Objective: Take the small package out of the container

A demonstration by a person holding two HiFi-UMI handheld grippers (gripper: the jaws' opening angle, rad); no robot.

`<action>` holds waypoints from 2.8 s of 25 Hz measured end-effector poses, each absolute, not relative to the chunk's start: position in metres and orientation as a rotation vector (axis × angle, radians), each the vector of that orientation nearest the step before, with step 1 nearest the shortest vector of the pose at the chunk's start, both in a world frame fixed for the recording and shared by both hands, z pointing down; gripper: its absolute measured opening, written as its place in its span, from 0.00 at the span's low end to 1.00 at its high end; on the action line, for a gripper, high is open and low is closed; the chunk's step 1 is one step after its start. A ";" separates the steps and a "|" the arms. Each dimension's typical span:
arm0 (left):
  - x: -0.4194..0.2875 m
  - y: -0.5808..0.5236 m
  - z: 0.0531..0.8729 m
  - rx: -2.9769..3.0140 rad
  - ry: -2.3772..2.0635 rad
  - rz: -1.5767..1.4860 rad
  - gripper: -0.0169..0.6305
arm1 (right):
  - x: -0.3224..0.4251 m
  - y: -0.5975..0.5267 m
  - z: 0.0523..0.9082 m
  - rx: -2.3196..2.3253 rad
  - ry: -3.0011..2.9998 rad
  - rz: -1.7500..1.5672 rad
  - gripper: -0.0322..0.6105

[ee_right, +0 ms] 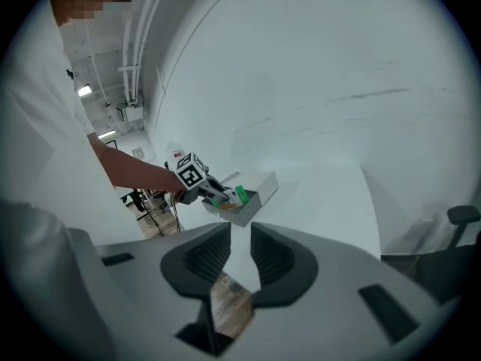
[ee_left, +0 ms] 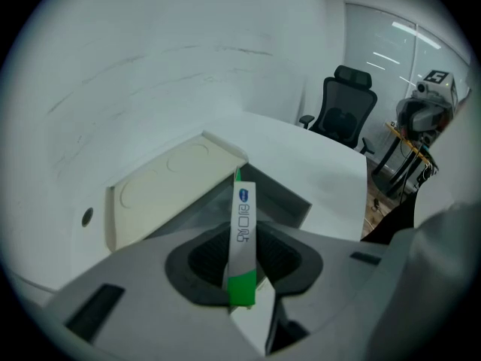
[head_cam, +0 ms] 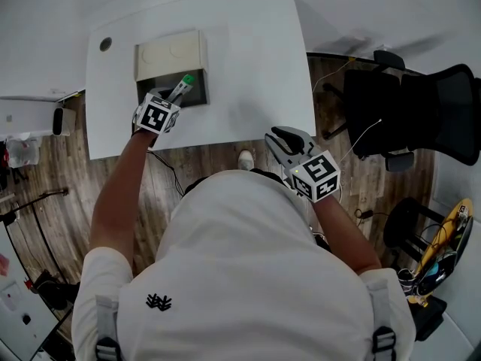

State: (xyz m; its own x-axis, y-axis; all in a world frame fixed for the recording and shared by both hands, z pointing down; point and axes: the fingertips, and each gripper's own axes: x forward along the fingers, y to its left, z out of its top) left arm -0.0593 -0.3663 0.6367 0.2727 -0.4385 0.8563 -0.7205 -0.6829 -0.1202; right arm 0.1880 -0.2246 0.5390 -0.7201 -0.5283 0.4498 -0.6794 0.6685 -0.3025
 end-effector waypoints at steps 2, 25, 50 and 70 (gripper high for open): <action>-0.058 -0.366 0.629 2.268 -1.069 1.344 0.18 | 0.185 -0.224 0.538 0.957 -2.567 0.648 0.18; -0.064 -0.268 0.521 2.403 -1.069 0.875 0.17 | 0.098 -0.184 0.519 0.892 -2.605 0.587 0.10; -0.134 -0.103 0.467 2.521 -0.959 0.686 0.17 | 0.007 -0.089 0.497 0.954 -2.620 0.533 0.07; -0.158 -0.062 0.461 2.565 -0.912 0.685 0.17 | -0.023 -0.051 0.493 0.985 -2.604 0.514 0.06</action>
